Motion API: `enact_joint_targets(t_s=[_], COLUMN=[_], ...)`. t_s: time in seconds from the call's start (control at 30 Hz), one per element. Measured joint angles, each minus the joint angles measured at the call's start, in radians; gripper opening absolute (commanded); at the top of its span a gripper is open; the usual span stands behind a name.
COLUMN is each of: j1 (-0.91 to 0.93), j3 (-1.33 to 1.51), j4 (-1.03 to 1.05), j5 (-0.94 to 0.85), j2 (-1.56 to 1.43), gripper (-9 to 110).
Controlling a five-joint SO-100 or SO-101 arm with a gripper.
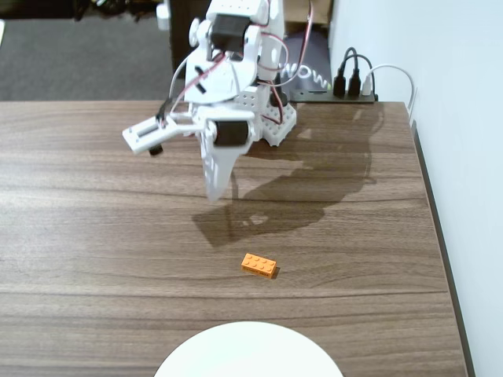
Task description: Grasp a lego block and put it on the plate.
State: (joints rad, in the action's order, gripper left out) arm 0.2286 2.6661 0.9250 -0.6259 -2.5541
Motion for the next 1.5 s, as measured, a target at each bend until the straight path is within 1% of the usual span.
enact_joint_targets(t_s=[0.23, 0.37, 0.47, 0.77, 1.0, 1.33, 1.5], j1=[0.017, 0.017, 0.018, 0.028, -0.020, -0.069, -0.080], j3=[-0.126, -0.152, -0.163, -0.218, -0.256, -0.265, -0.265], j4=[-0.031, -0.057, -0.095, -0.187, -0.207, -0.291, -0.337], j5=[-0.279, -0.425, -0.497, -0.568, -0.618, -0.844, -0.894], j2=[0.198, 0.296, 0.357, 0.492, 0.532, 0.580, 0.600], gripper=[1, 1, 1, 1, 1, 1, 1])
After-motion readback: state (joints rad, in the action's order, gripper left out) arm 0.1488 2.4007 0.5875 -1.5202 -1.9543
